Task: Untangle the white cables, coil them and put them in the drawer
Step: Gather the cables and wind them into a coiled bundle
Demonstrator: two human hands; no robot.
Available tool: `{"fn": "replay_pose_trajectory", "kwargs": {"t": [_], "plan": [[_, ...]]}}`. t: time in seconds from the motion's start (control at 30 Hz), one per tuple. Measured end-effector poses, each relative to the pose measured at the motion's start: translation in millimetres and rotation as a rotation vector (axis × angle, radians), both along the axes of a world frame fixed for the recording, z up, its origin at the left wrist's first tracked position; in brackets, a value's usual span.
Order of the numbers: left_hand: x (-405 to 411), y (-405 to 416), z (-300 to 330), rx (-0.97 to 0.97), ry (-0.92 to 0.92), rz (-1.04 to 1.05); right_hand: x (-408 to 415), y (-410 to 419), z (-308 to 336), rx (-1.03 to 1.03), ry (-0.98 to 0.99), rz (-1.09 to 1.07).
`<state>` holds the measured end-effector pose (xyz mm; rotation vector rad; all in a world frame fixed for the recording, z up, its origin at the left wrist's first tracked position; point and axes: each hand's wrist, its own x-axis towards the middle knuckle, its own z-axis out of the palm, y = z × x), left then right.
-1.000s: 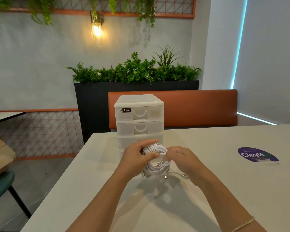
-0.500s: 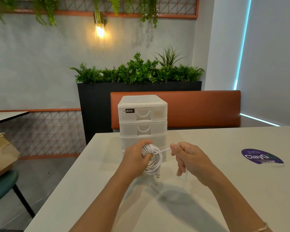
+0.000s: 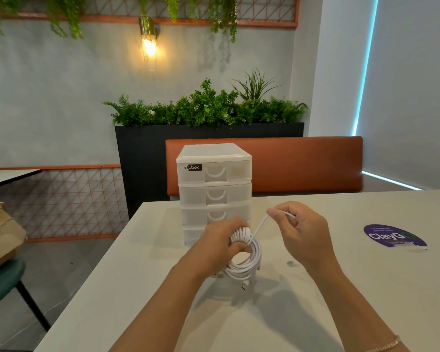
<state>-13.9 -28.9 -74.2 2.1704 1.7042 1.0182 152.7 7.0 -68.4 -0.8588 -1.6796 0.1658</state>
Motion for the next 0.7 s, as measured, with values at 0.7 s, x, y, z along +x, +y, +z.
{"fn": "replay_pose_trajectory", "kwargs": {"t": [0.7], "plan": [[17, -7, 2, -0.112, -0.059, -0.124, 5, 4, 0, 0.027, 0.111, -0.067]]}}
